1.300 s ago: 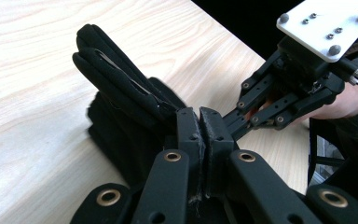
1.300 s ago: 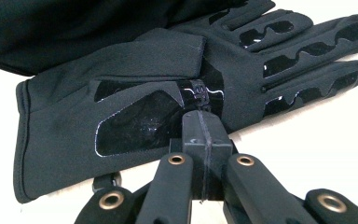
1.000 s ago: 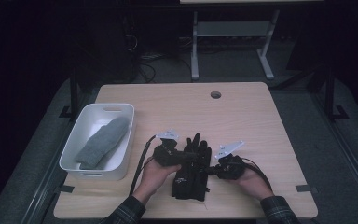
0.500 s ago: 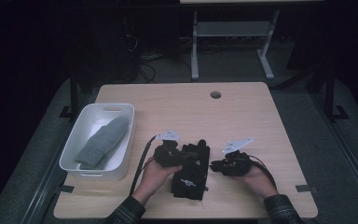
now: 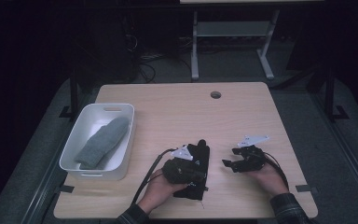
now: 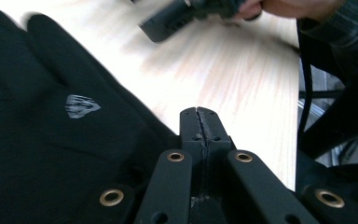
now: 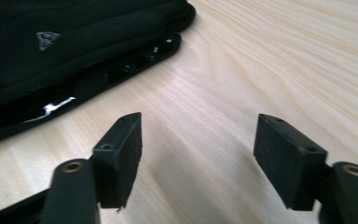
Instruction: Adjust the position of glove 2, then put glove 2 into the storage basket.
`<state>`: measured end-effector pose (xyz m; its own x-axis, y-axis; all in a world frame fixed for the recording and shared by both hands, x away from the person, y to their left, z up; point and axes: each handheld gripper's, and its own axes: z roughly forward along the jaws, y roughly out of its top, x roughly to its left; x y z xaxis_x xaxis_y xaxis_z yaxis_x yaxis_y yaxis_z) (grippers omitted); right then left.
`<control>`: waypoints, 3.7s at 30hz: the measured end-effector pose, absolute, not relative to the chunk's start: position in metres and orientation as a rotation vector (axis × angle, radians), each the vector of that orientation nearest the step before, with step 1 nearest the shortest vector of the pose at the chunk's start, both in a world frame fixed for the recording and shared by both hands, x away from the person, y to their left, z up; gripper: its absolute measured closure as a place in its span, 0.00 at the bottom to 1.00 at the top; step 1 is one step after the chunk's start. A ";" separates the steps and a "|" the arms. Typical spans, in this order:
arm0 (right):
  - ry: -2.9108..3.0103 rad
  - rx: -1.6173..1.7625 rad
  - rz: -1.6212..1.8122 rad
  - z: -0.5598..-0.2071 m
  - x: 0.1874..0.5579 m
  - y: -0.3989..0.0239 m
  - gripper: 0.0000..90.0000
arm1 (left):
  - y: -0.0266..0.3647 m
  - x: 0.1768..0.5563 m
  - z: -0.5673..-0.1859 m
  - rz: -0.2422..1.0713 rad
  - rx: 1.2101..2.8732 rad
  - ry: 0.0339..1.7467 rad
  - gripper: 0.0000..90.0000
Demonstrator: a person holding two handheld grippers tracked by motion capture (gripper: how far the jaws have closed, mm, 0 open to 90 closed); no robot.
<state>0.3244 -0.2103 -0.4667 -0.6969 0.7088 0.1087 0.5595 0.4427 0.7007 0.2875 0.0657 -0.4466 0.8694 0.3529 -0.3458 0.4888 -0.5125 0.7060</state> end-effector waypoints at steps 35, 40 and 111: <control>2.348 1.218 0.995 -0.481 0.337 -0.221 0.09 | 0.119 0.303 -0.446 0.059 2.411 0.679 0.99; 2.345 1.203 1.004 -0.483 0.337 -0.221 0.09 | 0.123 0.306 -0.443 0.038 2.389 0.695 0.97; 2.346 1.202 1.010 -0.483 0.337 -0.220 0.09 | 0.105 0.351 -0.434 -0.076 2.400 0.691 0.76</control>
